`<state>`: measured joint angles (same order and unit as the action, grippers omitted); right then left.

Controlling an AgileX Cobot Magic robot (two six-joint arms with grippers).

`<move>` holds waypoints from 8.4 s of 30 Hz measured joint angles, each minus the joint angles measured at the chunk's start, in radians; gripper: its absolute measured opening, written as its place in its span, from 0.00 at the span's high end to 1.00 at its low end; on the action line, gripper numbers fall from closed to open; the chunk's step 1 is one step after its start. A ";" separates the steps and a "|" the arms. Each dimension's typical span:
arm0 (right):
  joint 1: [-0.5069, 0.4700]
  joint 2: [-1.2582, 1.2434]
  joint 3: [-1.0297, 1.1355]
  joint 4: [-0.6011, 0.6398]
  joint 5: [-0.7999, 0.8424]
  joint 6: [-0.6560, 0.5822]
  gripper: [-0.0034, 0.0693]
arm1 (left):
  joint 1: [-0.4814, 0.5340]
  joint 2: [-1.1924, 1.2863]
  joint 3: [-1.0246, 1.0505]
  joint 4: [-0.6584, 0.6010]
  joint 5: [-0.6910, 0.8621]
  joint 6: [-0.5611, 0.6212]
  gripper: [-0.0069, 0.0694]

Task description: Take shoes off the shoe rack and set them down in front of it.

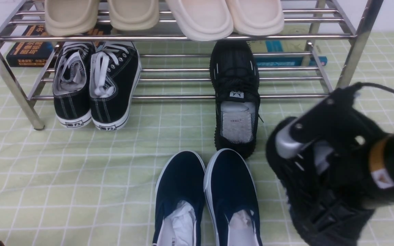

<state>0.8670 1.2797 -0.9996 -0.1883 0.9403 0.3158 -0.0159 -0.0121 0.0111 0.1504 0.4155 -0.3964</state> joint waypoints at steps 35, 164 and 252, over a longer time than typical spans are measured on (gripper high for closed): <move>0.000 0.268 -0.081 0.240 0.115 0.004 0.39 | 0.000 0.000 0.000 0.000 0.000 0.000 0.60; 0.002 -0.020 -0.051 -0.235 0.303 0.508 0.94 | 0.000 0.000 0.000 0.000 0.000 0.000 0.60; -0.107 -0.821 0.305 -0.111 -0.223 0.116 0.97 | 0.000 0.000 0.000 0.000 0.000 0.000 0.60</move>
<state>0.7599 0.4586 -0.6944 -0.2998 0.7175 0.4322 -0.0159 -0.0121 0.0111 0.1504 0.4155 -0.3964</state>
